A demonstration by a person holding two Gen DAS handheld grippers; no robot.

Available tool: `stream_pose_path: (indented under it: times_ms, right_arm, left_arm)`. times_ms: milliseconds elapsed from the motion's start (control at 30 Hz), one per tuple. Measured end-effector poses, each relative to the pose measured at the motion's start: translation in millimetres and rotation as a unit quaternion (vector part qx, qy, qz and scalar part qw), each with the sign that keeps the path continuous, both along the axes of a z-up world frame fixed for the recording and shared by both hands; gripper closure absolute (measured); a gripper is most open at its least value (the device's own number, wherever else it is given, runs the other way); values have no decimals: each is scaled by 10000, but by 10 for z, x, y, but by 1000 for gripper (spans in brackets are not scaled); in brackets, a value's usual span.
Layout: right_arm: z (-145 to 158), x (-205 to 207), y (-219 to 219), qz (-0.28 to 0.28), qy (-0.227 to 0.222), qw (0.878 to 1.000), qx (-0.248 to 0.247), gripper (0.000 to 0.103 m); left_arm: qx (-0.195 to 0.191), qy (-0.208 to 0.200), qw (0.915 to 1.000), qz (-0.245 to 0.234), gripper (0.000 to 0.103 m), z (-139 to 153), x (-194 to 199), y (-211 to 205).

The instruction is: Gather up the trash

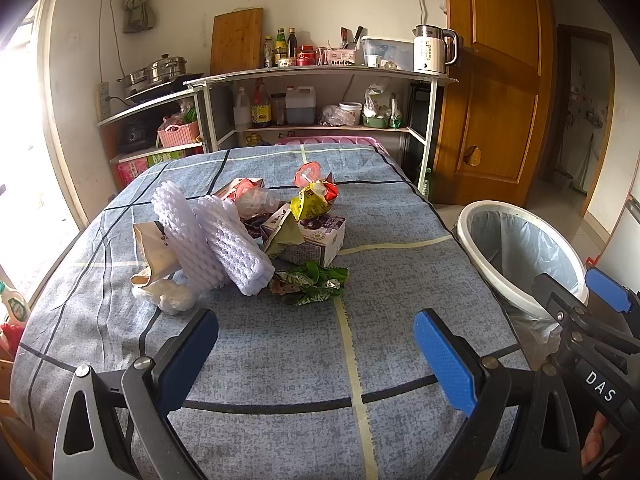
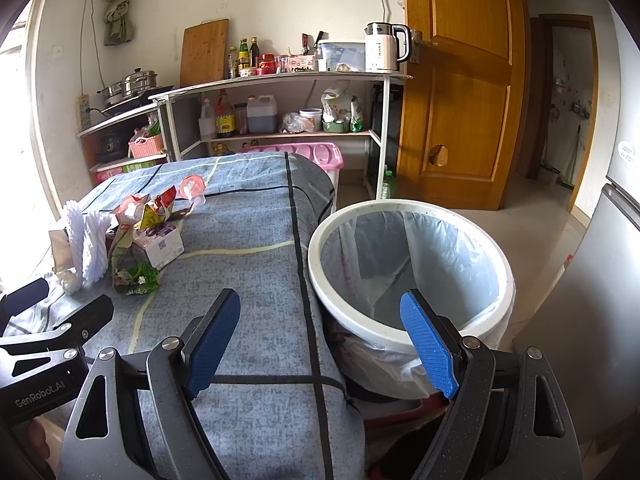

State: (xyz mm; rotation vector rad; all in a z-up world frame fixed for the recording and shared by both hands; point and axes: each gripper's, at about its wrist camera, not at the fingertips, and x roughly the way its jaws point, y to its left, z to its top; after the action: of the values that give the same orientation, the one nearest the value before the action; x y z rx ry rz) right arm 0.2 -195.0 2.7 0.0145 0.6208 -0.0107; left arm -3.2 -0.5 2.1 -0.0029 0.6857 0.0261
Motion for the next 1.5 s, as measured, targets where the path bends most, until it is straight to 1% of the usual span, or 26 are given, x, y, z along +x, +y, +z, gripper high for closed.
stream_pose_path:
  times_ms: [733, 967, 1133, 1233, 1300, 1400, 1500]
  right_arm:
    - [-6, -9, 3, 0, 5, 10000, -5, 20]
    - [-9, 11, 10, 86, 10, 10000, 41, 20]
    - [-15, 42, 61, 337, -4, 9994, 122, 20]
    - [-24, 104, 127, 531, 7, 9984, 174, 20]
    - [-40, 136, 184, 697, 7, 9973, 241, 20]
    - [-79, 212, 282, 937, 90, 9948, 375, 20]
    - [-113, 306, 399, 1050, 142, 9938, 332, 20]
  left_arm:
    - [4, 12, 10000, 5, 3, 7, -14, 4]
    - [24, 41, 10000, -12, 3, 16, -20, 28]
    - [-2, 41, 10000, 43, 3, 7, -29, 182]
    - [-36, 51, 9998, 199, 3, 3, -25, 338]
    - [-124, 48, 9994, 305, 3, 13, -23, 465]
    - [-173, -2, 9989, 426, 3, 29, -22, 654]
    - [-182, 70, 9978, 631, 3, 6, 14, 869]
